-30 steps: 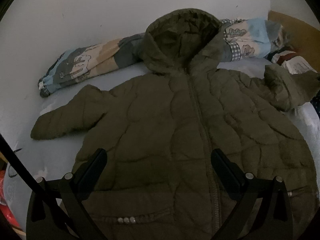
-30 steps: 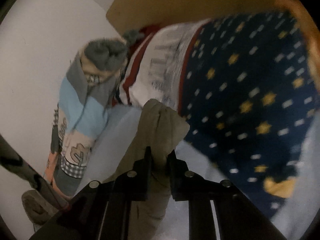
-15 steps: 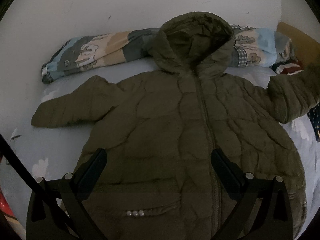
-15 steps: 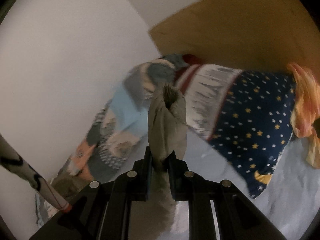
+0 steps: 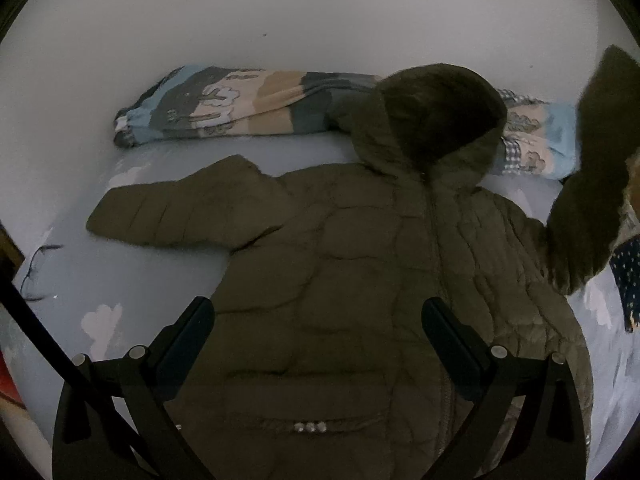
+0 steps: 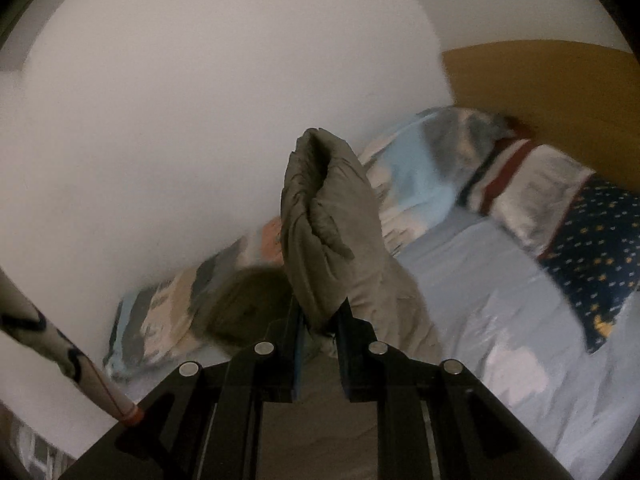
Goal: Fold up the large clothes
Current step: 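Lift the sleeve with the right gripper and carry it across the jacket body, then lay the sleeve on the jacket body and open the right gripper, then reach the left gripper to the other sleeve and grasp its cuff, then lift the sleeve with the left gripper and carry it across the jacket body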
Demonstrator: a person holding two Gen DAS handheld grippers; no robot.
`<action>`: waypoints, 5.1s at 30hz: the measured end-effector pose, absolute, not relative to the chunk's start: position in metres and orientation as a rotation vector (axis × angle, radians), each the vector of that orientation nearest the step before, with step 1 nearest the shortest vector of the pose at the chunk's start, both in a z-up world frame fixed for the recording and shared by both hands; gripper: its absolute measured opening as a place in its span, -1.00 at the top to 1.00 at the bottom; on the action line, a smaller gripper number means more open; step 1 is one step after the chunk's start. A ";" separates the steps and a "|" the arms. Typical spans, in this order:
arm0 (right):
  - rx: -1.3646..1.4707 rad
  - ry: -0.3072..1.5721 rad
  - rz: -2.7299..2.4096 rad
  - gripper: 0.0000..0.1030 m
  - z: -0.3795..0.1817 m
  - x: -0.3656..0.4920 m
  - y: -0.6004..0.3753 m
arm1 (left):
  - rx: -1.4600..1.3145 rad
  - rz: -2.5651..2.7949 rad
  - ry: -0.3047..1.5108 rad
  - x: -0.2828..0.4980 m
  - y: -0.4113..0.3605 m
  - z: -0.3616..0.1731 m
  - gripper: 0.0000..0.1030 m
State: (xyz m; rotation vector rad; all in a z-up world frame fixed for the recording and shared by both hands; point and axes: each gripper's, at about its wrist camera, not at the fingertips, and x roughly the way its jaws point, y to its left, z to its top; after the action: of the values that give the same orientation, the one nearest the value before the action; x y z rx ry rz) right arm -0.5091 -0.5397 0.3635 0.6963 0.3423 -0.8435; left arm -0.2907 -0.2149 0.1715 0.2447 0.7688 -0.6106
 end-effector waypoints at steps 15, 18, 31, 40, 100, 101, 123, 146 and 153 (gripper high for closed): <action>0.711 0.686 -0.632 0.71 0.192 -0.321 -0.448 | 0.129 -0.508 0.794 -0.254 -0.170 0.189 -1.00; 0.712 0.762 -0.601 0.70 0.162 -0.300 -0.438 | 0.133 -0.512 0.804 -0.252 -0.172 0.187 -1.00; 0.626 0.716 -0.556 -0.28 0.201 -0.342 -0.463 | 0.153 -0.513 0.849 -0.253 -0.189 0.172 -1.00; 0.719 0.864 -0.978 -0.29 0.122 -0.422 -0.559 | 0.201 -0.518 0.935 -0.248 -0.208 0.145 -1.00; 0.607 0.905 -0.651 -0.37 0.113 -0.440 -0.358 | -0.530 -0.271 1.130 0.070 0.051 0.065 -0.43; 0.598 0.907 -0.658 -0.37 0.112 -0.439 -0.358 | -0.533 -0.257 1.135 0.075 0.053 0.060 -0.42; 0.608 0.917 -0.696 -0.37 0.098 -0.441 -0.365 | -0.692 -0.268 1.017 0.133 0.044 0.044 0.68; 0.722 0.749 -0.917 -0.37 0.142 -0.504 -0.407 | -0.435 -0.590 0.803 -0.022 -0.056 0.289 0.70; 0.791 0.669 -0.947 -0.37 0.157 -0.537 -0.421 | -0.300 -0.744 0.764 -0.107 -0.135 0.347 0.70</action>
State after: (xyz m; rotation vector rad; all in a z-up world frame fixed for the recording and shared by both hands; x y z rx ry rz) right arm -0.5371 -0.4214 0.1571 0.7912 0.6694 -0.9467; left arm -0.1068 -0.1355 0.3474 -0.3004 0.7644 -0.7441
